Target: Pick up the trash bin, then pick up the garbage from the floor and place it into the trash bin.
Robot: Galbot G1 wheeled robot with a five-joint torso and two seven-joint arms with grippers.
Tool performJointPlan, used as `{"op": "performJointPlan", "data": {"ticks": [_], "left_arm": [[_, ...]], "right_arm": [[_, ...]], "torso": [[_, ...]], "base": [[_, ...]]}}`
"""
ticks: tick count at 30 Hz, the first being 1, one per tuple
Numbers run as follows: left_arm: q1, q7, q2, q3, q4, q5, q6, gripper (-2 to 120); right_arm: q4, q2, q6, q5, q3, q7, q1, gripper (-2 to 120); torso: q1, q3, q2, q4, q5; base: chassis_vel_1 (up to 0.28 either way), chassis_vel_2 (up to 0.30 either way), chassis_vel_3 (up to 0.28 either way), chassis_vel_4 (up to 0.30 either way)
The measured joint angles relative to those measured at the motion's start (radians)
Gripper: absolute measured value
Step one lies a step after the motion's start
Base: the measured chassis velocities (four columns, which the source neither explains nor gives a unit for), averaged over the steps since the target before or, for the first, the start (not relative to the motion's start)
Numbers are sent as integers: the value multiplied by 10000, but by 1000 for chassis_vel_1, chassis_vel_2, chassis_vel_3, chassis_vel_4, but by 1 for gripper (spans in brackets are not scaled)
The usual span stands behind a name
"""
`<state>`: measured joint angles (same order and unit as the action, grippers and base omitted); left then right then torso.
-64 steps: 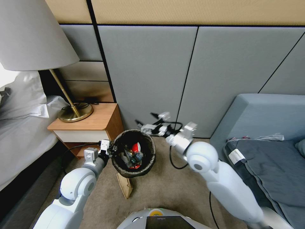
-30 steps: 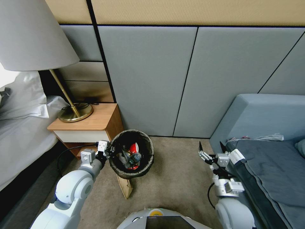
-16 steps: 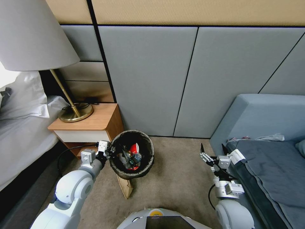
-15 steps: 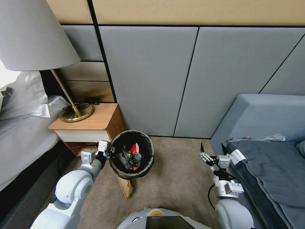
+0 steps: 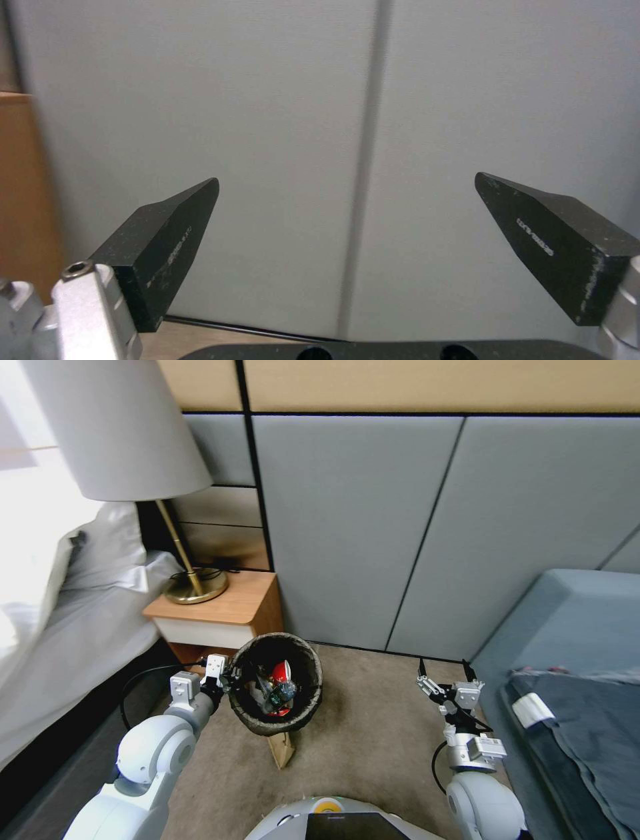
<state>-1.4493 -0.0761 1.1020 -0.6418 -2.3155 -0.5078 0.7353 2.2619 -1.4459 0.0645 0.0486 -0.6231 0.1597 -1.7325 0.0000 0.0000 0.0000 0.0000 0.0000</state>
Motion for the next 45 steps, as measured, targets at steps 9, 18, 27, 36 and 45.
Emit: {"op": "performJointPlan", "data": {"ticks": [9,18,27,36,45], "left_arm": [[-3,6,1,0,0,0,0,1],[-1,14,-4,-1,4,0,0,1],[-26,21,-6,2,-12,2,0,1],[-32,22,-4,36,-32,15,0,1],[-59,23,9,43,-60,35,0,1]], "right_arm": [[-20,20,-45,13,8,29,1,100],[-58,23,-90,25,73,41,17,100],[-86,35,-128,40,143,65,51,100],[-120,38,-166,44,262,73,72,100],[-123,53,-245,40,390,75,80,100]], "torso": [[-1,0,0,0,0],[-1,0,0,0,0],[0,0,1,-2,0],[0,0,0,-2,0],[0,0,0,0,0]], "base": [[93,85,90,91],[91,94,89,87],[86,95,86,88],[85,89,92,91],[93,96,96,86]]}}
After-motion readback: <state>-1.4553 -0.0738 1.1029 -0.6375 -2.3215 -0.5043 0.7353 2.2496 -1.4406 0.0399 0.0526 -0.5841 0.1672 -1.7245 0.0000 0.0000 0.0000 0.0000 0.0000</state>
